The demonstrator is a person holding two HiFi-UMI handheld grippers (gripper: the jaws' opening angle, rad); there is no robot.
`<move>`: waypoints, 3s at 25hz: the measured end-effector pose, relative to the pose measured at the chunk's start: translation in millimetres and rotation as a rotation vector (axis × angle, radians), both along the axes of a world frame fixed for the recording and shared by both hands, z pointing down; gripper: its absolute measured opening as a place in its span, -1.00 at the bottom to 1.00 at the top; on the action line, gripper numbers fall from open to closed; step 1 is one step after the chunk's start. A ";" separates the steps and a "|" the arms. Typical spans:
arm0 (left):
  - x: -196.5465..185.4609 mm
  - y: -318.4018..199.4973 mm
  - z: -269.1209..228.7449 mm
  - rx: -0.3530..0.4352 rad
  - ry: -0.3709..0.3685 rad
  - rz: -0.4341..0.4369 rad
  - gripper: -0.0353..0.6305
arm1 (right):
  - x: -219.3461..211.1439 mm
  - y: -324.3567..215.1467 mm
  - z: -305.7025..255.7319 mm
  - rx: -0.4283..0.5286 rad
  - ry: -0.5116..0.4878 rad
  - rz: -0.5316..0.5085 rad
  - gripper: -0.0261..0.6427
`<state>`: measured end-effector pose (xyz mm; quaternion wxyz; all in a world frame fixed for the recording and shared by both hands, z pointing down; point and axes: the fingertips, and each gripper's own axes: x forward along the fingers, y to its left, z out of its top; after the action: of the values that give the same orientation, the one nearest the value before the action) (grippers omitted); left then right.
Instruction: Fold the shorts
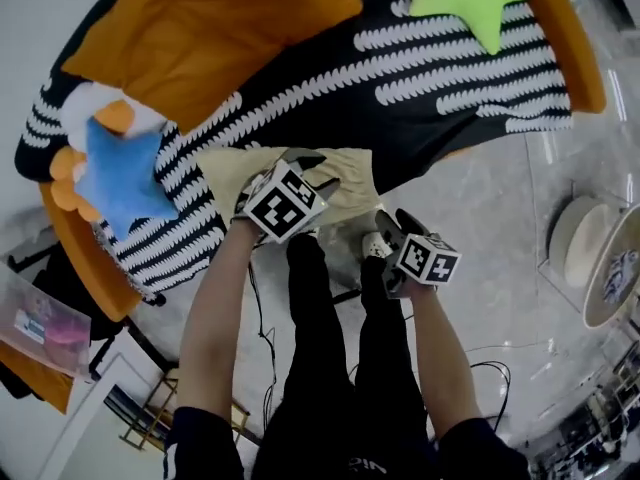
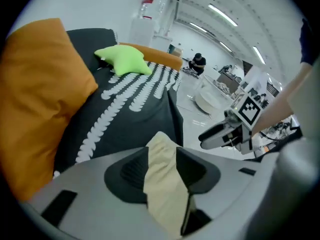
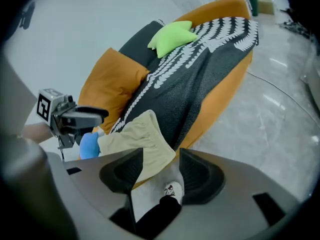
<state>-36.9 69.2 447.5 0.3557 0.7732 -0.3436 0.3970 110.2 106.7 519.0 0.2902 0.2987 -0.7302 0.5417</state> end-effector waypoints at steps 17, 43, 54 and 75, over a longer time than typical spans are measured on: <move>53.2 -18.7 112.0 -0.306 -0.147 0.794 -0.36 | -18.4 9.7 59.5 -0.127 -0.213 0.345 -0.13; 42.0 -75.3 31.0 -0.046 -0.062 0.731 -0.76 | -24.3 -63.6 -48.4 0.284 -0.200 0.228 -0.78; 54.9 -167.5 -29.6 0.144 -0.023 0.660 -0.76 | -6.9 -166.7 -107.8 0.501 -0.107 0.123 -0.79; -25.5 7.5 -16.7 0.150 -0.036 0.843 -0.76 | -85.8 -20.5 -89.2 0.526 -0.091 -0.208 -0.76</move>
<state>-62.4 76.7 430.8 0.0993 0.8626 -0.0317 0.4951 24.4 86.2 429.8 0.2237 0.2626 -0.8846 0.3139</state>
